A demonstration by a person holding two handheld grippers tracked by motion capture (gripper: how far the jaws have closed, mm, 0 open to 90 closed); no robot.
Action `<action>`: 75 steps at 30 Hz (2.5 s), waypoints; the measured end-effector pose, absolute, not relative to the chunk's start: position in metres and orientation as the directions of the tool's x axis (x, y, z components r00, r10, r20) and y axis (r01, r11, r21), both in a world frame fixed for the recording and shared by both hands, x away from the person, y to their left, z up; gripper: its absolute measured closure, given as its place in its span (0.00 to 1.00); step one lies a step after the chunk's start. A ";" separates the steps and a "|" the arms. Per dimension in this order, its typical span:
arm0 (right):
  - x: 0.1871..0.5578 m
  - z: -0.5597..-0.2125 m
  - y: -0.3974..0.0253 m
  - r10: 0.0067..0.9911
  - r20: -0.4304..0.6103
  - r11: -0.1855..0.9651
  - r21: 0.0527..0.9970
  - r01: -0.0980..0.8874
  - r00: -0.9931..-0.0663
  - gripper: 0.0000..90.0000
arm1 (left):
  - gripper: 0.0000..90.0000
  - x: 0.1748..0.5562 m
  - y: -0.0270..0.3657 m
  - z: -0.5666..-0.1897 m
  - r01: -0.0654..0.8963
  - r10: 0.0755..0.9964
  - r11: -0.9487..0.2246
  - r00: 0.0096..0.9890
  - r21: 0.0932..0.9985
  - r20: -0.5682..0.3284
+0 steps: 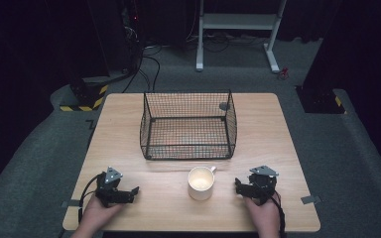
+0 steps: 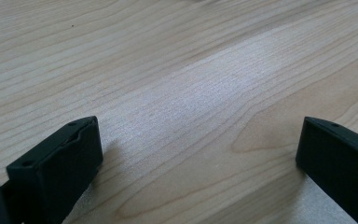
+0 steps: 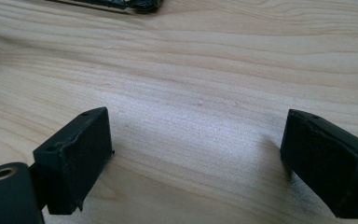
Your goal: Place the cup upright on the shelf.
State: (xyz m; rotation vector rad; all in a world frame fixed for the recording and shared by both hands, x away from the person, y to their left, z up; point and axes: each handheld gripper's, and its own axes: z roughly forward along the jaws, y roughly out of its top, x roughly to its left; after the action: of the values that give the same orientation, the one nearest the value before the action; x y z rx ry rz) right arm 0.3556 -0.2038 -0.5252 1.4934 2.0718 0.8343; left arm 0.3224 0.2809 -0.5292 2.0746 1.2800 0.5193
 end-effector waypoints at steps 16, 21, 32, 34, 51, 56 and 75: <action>0.355 -0.525 -0.204 0.947 -0.012 0.237 0.698 0.676 -0.320 0.09 | 0.01 0.323 0.281 -0.529 0.641 0.892 -0.324 0.452 0.696 -0.002; 0.355 -0.525 -0.204 0.944 -0.015 0.245 0.699 0.672 -0.329 0.10 | 0.01 0.323 0.280 -0.529 0.642 0.892 -0.326 0.453 0.694 -0.001; 0.349 -0.516 -0.198 0.928 -0.012 0.266 0.723 0.637 -0.373 0.10 | 0.00 0.324 0.279 -0.528 0.650 0.893 -0.329 0.450 0.685 0.002; 0.347 -0.514 -0.197 0.923 -0.014 0.272 0.729 0.628 -0.384 0.10 | 0.00 0.325 0.279 -0.528 0.649 0.893 -0.332 0.450 0.684 0.006; 0.339 -0.494 -0.186 0.892 0.005 0.278 0.783 0.556 -0.452 0.10 | 0.00 0.326 0.280 -0.528 0.663 0.909 -0.308 0.417 0.683 0.004; 0.334 -0.485 -0.180 0.880 0.000 0.283 0.803 0.525 -0.475 0.10 | 0.00 0.326 0.280 -0.528 0.660 0.909 -0.305 0.416 0.686 0.004; 0.324 -0.463 -0.164 0.842 0.005 0.295 0.833 0.468 -0.540 0.10 | 0.00 0.324 0.280 -0.529 0.657 0.910 -0.302 0.414 0.691 0.004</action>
State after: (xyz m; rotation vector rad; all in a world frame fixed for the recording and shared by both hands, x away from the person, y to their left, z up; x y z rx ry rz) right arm 0.3244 -0.1639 -0.4625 1.1688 2.1313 1.1474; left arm 0.3242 0.2804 -0.5289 2.0603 1.3241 0.5366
